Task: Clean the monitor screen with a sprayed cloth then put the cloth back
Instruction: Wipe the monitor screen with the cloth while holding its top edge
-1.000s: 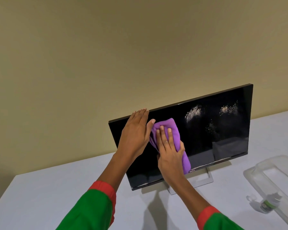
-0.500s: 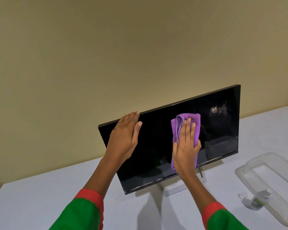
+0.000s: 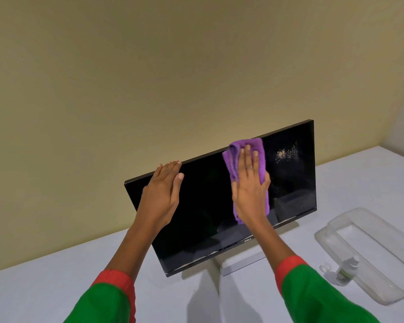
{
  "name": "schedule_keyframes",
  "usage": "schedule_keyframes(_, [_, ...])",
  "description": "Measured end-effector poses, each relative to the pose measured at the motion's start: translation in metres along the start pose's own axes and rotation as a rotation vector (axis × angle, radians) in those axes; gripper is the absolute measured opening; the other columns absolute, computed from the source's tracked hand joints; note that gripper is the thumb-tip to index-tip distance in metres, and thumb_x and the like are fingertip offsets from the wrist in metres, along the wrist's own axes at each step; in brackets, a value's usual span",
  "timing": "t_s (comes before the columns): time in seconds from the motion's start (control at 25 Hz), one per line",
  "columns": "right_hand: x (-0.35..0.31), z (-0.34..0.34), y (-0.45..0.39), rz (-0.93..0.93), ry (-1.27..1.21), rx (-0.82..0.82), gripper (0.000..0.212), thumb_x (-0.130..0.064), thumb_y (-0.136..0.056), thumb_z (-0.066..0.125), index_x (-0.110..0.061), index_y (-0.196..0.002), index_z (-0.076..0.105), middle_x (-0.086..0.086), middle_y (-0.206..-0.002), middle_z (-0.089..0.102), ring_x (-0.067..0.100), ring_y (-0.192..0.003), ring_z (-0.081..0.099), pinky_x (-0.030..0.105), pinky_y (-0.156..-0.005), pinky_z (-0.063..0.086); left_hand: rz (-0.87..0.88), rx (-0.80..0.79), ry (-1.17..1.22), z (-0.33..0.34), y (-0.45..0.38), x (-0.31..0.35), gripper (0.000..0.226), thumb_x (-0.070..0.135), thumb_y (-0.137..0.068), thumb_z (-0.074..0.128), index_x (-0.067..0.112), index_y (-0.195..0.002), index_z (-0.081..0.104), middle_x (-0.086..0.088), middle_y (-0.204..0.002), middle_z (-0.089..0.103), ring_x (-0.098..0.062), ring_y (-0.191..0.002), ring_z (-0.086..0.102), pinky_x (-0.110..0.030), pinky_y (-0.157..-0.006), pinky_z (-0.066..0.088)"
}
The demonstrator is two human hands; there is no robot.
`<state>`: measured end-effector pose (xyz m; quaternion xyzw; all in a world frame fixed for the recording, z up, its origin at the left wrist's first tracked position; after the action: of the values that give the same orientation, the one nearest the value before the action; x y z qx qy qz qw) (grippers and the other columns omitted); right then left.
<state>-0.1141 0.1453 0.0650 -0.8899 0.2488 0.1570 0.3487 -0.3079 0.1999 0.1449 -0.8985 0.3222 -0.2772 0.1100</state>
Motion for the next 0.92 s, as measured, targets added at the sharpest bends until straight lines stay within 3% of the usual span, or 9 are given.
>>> schedule_keyframes(0.24, [0.029, 0.014, 0.033, 0.25, -0.126, -0.018, 0.073, -0.006, -0.092, 0.043, -0.014, -0.15, 0.0, 0.001, -0.16, 0.0, 0.022, -0.148, 0.003, 0.061, -0.107, 0.031, -0.008, -0.007, 0.032, -0.001, 0.0, -0.004, 0.042, 0.036, -0.098, 0.027, 0.026, -0.138, 0.038, 0.007, -0.149, 0.035, -0.014, -0.143, 0.016, -0.039, -0.11, 0.027])
schedule_keyframes(0.36, [0.007, 0.027, 0.067, 0.11, -0.021, -0.054, 0.076, -0.007, -0.088, 0.051, -0.012, -0.151, 0.008, 0.001, -0.159, 0.003, 0.025, -0.147, 0.008, 0.058, -0.104, 0.038, -0.013, -0.004, 0.048, -0.001, 0.001, -0.004, 0.042, 0.035, -0.098, 0.027, 0.026, -0.138, 0.038, 0.007, -0.149, 0.036, -0.015, -0.143, 0.016, -0.041, -0.11, 0.027])
schedule_keyframes(0.48, [-0.017, 0.027, 0.062, -0.087, 0.041, -0.065, 0.082, -0.008, -0.079, 0.059, -0.012, -0.149, 0.018, 0.004, -0.156, 0.016, 0.028, -0.143, 0.019, 0.055, -0.099, 0.043, -0.019, 0.019, 0.074, -0.001, 0.0, -0.005, 0.041, 0.033, -0.099, 0.028, 0.026, -0.136, 0.041, 0.006, -0.147, 0.039, -0.015, -0.142, 0.018, -0.033, -0.11, 0.022])
schedule_keyframes(0.6, [-0.021, 0.012, 0.027, -0.145, 0.057, -0.035, 0.077, -0.011, -0.083, 0.042, -0.018, -0.151, 0.007, -0.002, -0.159, 0.007, 0.02, -0.147, 0.01, 0.052, -0.102, 0.038, -0.016, 0.033, 0.101, -0.001, 0.0, -0.004, 0.04, 0.032, -0.099, 0.029, 0.025, -0.135, 0.043, 0.005, -0.146, 0.041, -0.016, -0.142, 0.02, -0.03, -0.11, 0.02])
schedule_keyframes(0.8, [0.011, -0.001, -0.006, -0.035, 0.038, 0.045, 0.077, -0.01, -0.088, 0.045, -0.02, -0.152, 0.004, -0.003, -0.161, 0.006, 0.015, -0.148, 0.004, 0.05, -0.104, 0.032, -0.027, 0.022, 0.118, -0.001, 0.001, -0.005, 0.04, 0.033, -0.099, 0.029, 0.027, -0.135, 0.043, 0.006, -0.146, 0.04, -0.016, -0.142, 0.02, -0.035, -0.11, 0.024])
schedule_keyframes(0.92, [0.034, 0.001, -0.004, 0.134, -0.072, 0.074, 0.073, -0.009, -0.09, 0.044, -0.016, -0.151, 0.004, 0.002, -0.161, 0.007, 0.018, -0.148, 0.005, 0.05, -0.105, 0.03, -0.017, 0.023, 0.116, -0.002, 0.002, -0.006, 0.039, 0.033, -0.099, 0.029, 0.027, -0.135, 0.044, 0.007, -0.146, 0.041, -0.016, -0.142, 0.021, -0.029, -0.108, 0.022])
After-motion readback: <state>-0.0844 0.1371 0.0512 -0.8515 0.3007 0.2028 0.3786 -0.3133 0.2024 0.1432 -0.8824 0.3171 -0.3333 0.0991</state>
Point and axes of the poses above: each hand's wrist, its own y-axis away from the middle knuckle, its own z-axis out of the palm, x = y × z, the point moved 2 cm from there along -y, towards the middle knuckle
